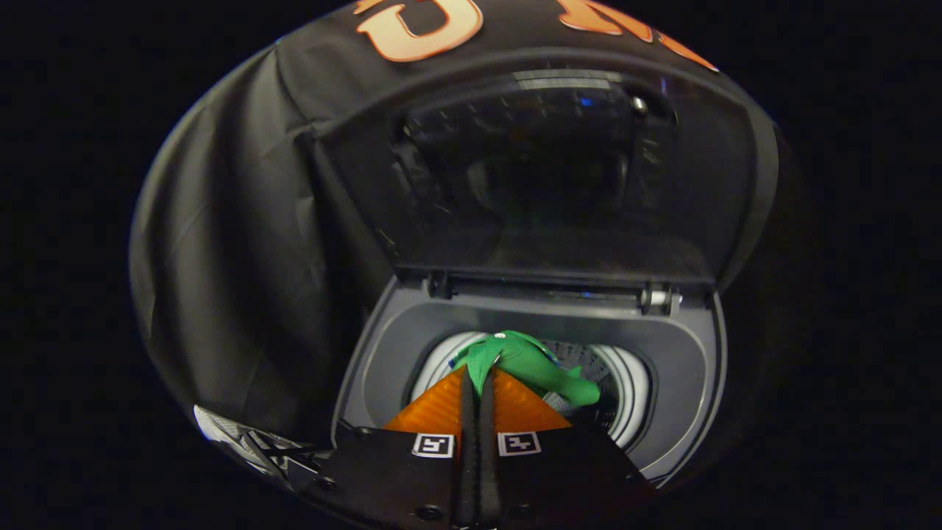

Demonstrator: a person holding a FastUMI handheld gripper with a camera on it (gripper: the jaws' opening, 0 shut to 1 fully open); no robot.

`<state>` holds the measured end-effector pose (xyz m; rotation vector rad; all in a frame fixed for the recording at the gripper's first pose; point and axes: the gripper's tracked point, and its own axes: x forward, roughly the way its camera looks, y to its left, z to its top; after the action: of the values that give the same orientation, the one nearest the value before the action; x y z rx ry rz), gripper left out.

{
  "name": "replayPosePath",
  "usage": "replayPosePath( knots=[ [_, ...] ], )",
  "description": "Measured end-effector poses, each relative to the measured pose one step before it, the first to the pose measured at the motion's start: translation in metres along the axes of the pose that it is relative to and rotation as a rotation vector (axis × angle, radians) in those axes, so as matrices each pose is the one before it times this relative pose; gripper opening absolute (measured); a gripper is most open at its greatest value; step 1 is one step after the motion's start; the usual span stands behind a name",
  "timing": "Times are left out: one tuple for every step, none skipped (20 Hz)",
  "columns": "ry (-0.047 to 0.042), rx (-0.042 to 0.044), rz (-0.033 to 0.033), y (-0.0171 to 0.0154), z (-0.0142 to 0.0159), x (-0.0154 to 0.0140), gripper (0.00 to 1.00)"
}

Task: Put the clothes into the washing machine and then close the washing machine lid.

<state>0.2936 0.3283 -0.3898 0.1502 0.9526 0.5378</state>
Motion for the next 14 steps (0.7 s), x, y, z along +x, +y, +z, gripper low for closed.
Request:
replayPosePath(
  knots=[
    [0.01774,0.02627,-0.00134,-0.00208,-0.00429,0.0035,0.08],
    [0.02676,0.014,-0.01722,-0.00497,-0.00674,0.0052,0.08],
    [0.02449,0.00893,-0.01912,-0.00542,-0.00607,0.00684,0.08],
    [0.02976,0.00909,-0.01024,-0.00143,-0.00583,0.00364,0.08],
    [0.03451,0.00761,-0.00478,-0.00146,-0.00588,0.00641,0.08],
    [0.00954,0.00435,-0.01051,-0.00203,-0.00142,0.00419,0.08],
    [0.01972,0.00004,-0.01484,-0.00299,-0.0004,-0.00092,0.08],
    [0.01186,0.00459,-0.008,-0.00059,-0.00047,-0.00106,0.08],
    [0.01771,0.00152,-0.01354,-0.00081,-0.0011,-0.00056,0.09],
    [0.01099,0.0045,-0.00455,-0.00046,-0.0035,-0.00084,0.09],
    [0.0067,0.00616,0.004,0.00131,-0.00106,-0.00181,0.1],
    [-0.00753,0.00979,0.00804,0.00205,0.00029,0.00227,0.14],
    [-0.01035,0.00339,0.0004,-0.00042,0.00126,-0.00125,0.14],
    [-0.00523,0.00216,-0.00275,-0.00019,0.00107,0.00779,0.24]
  ],
)
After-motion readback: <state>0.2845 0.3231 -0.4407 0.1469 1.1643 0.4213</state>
